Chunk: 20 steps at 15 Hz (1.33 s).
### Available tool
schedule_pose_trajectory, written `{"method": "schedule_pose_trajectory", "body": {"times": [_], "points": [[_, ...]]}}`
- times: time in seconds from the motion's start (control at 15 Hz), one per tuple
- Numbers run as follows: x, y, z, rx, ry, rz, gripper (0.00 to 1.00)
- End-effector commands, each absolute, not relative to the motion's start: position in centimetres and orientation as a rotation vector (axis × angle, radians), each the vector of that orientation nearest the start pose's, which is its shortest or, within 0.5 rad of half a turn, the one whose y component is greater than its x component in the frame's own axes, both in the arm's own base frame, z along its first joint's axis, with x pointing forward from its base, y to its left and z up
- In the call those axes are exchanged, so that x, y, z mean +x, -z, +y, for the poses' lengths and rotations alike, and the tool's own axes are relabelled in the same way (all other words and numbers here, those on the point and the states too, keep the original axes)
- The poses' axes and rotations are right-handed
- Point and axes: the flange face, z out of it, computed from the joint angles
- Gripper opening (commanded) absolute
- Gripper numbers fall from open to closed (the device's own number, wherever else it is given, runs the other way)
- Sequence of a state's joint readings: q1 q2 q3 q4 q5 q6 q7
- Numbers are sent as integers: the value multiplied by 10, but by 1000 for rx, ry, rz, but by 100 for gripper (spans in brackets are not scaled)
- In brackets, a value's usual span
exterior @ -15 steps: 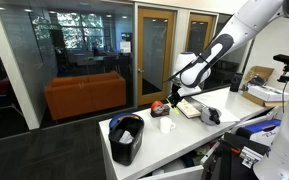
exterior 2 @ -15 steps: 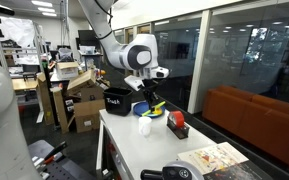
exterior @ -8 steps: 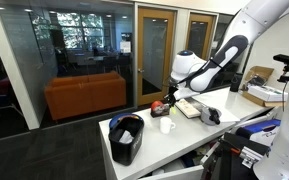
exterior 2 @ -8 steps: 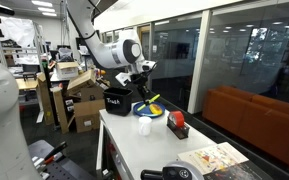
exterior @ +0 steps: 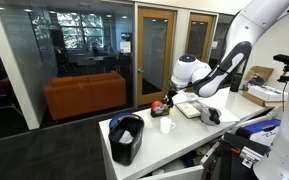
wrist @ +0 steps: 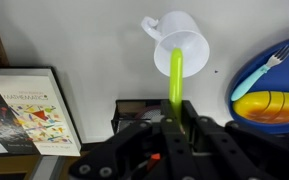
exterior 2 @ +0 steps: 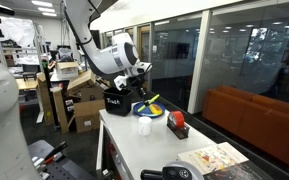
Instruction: Put the yellow pen in the white mug
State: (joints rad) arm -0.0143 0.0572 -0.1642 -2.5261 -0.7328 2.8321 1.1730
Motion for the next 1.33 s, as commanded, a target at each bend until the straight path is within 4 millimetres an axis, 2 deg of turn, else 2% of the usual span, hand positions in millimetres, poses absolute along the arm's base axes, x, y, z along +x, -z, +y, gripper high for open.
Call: {"method": "schedule_pose_trajectory", "body": {"times": [0.0, 0.6, 1.27], "points": [[471, -266, -47, -3056, 664, 1072, 3], [477, -234, -33, -3087, 827, 1025, 3], [501, -195, -49, -3060, 882, 1032, 3]]}}
